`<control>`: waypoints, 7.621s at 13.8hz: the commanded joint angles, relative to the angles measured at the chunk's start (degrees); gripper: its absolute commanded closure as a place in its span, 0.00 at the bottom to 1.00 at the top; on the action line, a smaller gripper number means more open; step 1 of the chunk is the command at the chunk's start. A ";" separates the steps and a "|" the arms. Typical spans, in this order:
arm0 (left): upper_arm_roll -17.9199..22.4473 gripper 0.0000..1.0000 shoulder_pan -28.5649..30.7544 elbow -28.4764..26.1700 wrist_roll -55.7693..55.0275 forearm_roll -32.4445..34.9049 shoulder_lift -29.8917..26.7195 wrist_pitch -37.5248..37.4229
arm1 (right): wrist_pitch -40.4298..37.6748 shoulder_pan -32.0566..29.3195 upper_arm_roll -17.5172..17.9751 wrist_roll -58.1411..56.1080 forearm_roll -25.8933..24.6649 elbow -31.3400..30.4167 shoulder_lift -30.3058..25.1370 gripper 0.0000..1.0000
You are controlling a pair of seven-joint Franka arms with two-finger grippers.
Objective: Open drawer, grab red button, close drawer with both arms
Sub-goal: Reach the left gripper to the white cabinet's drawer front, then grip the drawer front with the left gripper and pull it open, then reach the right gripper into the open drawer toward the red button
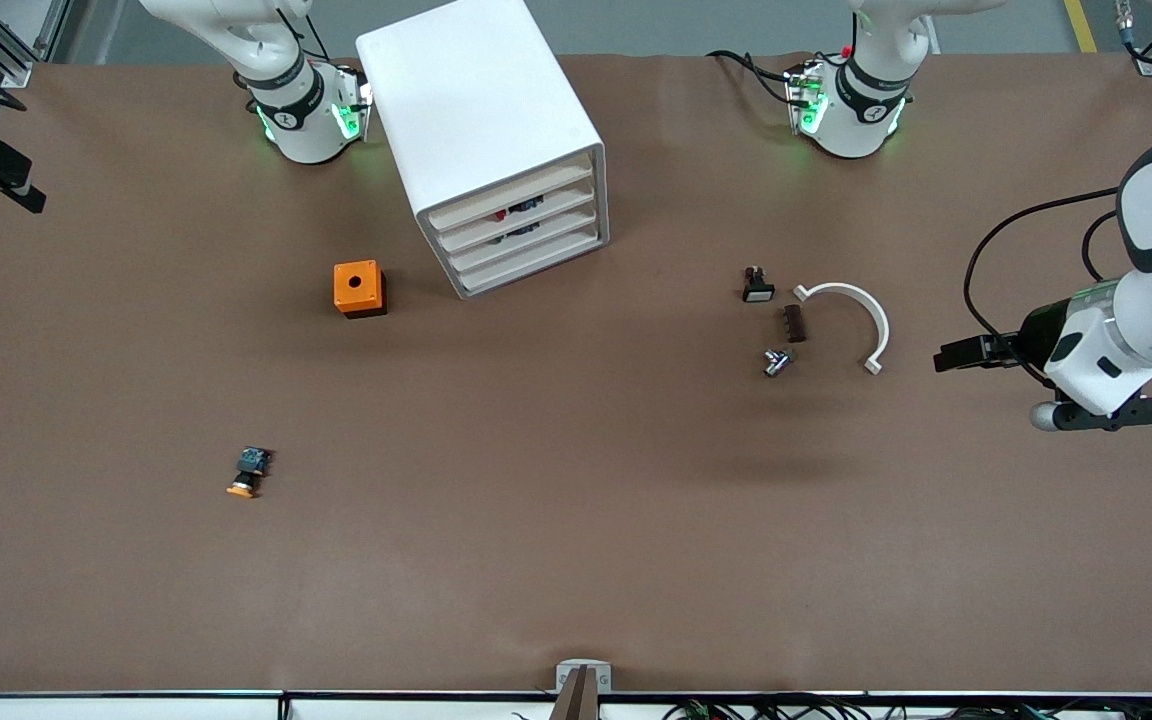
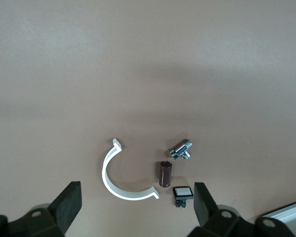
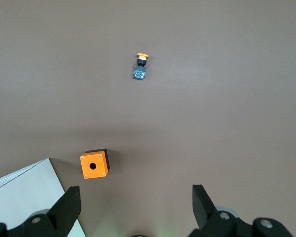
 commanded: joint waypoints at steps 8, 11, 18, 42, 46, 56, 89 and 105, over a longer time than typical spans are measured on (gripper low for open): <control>-0.06 0.00 -0.94 0.96 -0.46 -1.21 0.99 -0.31 | -1.36 3.05 1.90 7.12 -1.03 -1.84 -1.69 0.00; 0.03 0.00 -2.70 0.52 -0.72 -1.12 1.17 -0.57 | -0.40 2.61 1.81 6.60 -2.44 -1.84 -1.60 0.00; 0.20 0.00 -3.85 0.96 -9.30 -0.24 3.54 0.04 | 0.92 2.61 1.55 5.02 -2.00 -1.67 -1.42 0.00; -4.53 0.00 -20.81 13.80 -107.67 -39.96 28.76 -18.67 | 0.40 5.95 1.81 21.19 3.45 2.29 14.66 0.00; -8.23 0.17 -20.99 13.71 -116.46 -42.06 32.63 -18.86 | 0.05 6.12 1.81 22.15 3.54 2.20 14.66 0.00; -8.41 0.47 -26.34 13.71 -124.47 -49.63 38.26 -18.86 | 0.31 10.96 1.90 34.72 3.80 2.11 14.48 0.00; -7.62 0.66 -17.21 11.33 -128.34 -52.53 39.41 -18.86 | 15.76 31.16 1.90 84.79 4.24 -3.24 16.42 0.00; -0.15 0.00 -16.24 19.42 -57.44 -37.62 32.65 -9.56 | 28.79 49.62 1.64 105.28 5.39 1.41 33.46 0.00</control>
